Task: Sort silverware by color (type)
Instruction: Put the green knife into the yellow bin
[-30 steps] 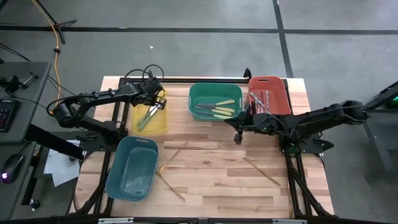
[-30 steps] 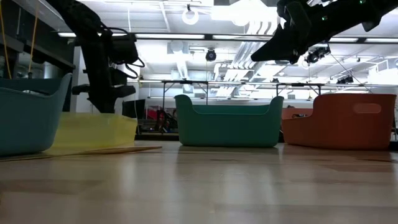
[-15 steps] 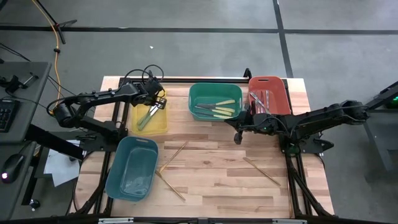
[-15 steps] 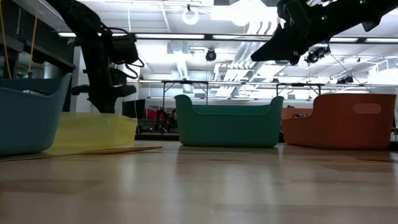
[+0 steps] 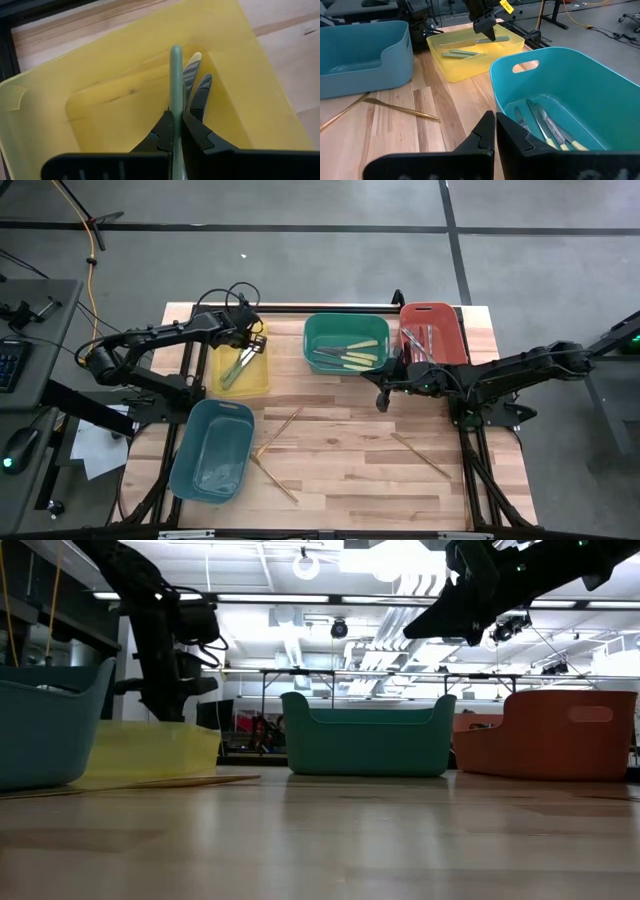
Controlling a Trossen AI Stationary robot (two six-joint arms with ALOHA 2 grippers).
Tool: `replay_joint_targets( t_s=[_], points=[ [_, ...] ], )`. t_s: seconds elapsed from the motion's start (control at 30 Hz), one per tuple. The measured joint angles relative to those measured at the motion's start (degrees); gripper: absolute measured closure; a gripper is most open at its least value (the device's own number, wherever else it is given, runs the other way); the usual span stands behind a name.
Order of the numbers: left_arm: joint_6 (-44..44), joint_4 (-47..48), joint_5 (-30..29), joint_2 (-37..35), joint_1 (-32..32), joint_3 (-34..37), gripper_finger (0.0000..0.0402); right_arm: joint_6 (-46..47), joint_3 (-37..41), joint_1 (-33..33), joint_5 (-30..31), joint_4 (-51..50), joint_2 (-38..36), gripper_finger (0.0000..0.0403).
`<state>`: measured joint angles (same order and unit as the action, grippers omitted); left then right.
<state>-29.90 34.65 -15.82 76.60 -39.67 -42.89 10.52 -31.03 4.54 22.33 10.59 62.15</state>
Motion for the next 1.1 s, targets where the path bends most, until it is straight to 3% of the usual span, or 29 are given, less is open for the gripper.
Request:
replay_joint_targets(
  t_s=[1.1],
  points=[
    [0.03, 0.14, 0.29, 0.04, -4.35, -0.02, 0.0402, -0.16, 0.0, 0.0, 0.02, 0.04, 0.02, 0.0403]
  ],
)
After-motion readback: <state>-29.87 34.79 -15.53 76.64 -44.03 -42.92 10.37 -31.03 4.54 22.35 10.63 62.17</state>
